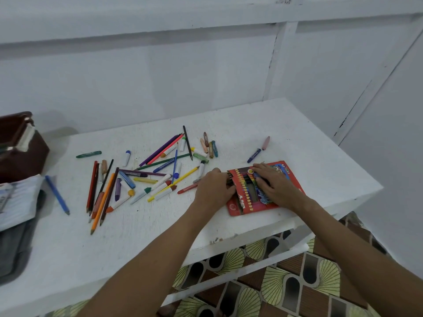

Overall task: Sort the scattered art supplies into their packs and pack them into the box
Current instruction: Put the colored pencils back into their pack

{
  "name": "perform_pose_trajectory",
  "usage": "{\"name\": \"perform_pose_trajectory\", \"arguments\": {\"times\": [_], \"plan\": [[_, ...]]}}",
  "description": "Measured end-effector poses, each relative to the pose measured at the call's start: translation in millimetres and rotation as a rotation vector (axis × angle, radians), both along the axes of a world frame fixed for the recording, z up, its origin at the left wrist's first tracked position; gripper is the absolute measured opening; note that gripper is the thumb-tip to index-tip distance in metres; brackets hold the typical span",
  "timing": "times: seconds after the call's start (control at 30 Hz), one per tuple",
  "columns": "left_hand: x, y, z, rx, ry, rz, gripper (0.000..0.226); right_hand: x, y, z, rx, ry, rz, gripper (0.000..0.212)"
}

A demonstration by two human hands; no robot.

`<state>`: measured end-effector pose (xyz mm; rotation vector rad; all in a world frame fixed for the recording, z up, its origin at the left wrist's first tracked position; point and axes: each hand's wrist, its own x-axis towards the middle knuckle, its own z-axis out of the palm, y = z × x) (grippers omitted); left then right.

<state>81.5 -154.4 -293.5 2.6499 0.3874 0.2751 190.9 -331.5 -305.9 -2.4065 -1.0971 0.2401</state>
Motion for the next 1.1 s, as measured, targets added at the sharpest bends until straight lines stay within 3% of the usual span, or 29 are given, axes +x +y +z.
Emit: {"name": "perform_pose_trajectory", "arguments": {"times": [0.27, 0.5, 0.67, 0.8, 0.9, 1.1], "plan": [[1, 4, -7, 0.001, 0.006, -0.003, 0.030, -1, 2, -2, -0.035, -0.039, 0.008, 0.047], [3, 17, 5, -0.120, 0.020, -0.045, 0.029, 0, 1, -1, -0.046, -0.029, 0.012, 0.049], [6, 98, 26, -0.104, -0.067, 0.218, 0.029, 0, 2, -3, -0.053, -0.053, 0.012, 0.050], [0, 179, 28, 0.029, 0.141, 0.422, 0.038, 0, 3, -5, -0.040, -0.076, 0.007, 0.049], [-6, 208, 25, 0.046, 0.318, 0.379, 0.043, 0, 4, -6, -0.039, -0.087, 0.004, 0.049], [-15, 213, 20, 0.055, 0.319, 0.335, 0.034, 1, 11, -7, -0.046, -0.087, -0.005, 0.050]]}}
